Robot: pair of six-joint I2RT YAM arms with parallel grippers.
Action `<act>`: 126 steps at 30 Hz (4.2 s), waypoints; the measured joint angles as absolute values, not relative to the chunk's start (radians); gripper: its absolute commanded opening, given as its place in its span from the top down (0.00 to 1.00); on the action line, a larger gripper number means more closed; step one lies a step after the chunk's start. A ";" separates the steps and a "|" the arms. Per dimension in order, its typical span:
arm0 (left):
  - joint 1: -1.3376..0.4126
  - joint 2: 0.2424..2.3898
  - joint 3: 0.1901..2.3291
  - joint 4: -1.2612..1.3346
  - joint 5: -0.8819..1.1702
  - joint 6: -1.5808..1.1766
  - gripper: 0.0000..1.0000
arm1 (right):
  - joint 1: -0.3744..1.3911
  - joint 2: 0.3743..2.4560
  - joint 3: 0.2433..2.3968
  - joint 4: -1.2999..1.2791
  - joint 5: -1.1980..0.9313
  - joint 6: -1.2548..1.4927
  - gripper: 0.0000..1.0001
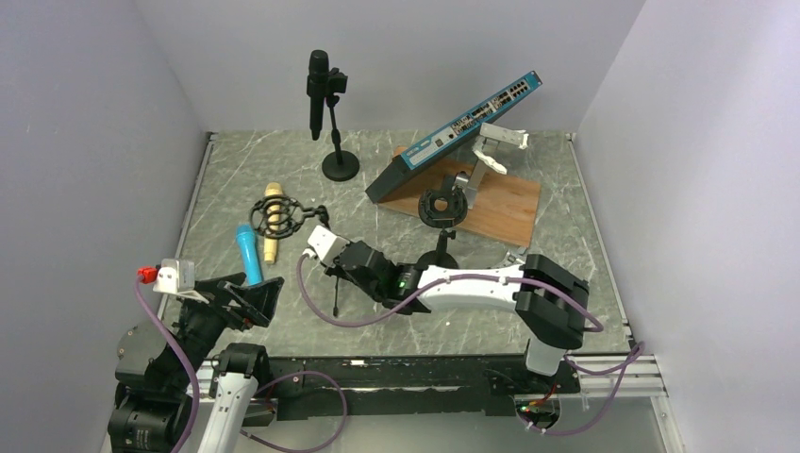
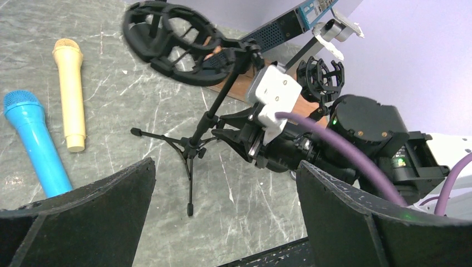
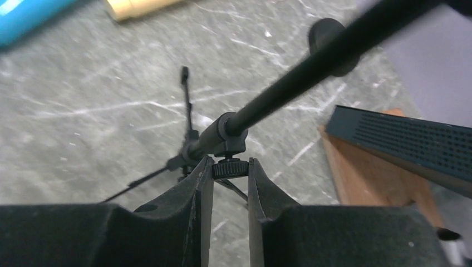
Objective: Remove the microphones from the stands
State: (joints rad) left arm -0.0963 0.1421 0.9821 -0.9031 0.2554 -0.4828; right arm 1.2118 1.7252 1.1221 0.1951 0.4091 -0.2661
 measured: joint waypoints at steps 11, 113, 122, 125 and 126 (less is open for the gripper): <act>-0.096 0.143 0.982 -0.896 0.256 -0.483 0.01 | 1.304 1.817 1.122 0.306 0.700 -0.529 1.00; -0.810 1.501 0.773 -0.225 -0.313 -0.786 0.10 | 1.099 0.558 0.772 -0.402 0.579 0.390 0.00; -0.672 1.427 0.690 -0.206 -0.320 -0.734 0.07 | 1.099 0.613 0.765 -0.394 0.578 0.385 0.00; -0.601 1.398 0.665 -0.207 -0.320 -0.714 0.06 | 1.099 0.637 0.765 -0.387 0.574 0.385 0.00; -0.577 1.387 0.658 -0.207 -0.320 -0.706 0.06 | 1.099 0.643 0.765 -0.386 0.570 0.385 0.00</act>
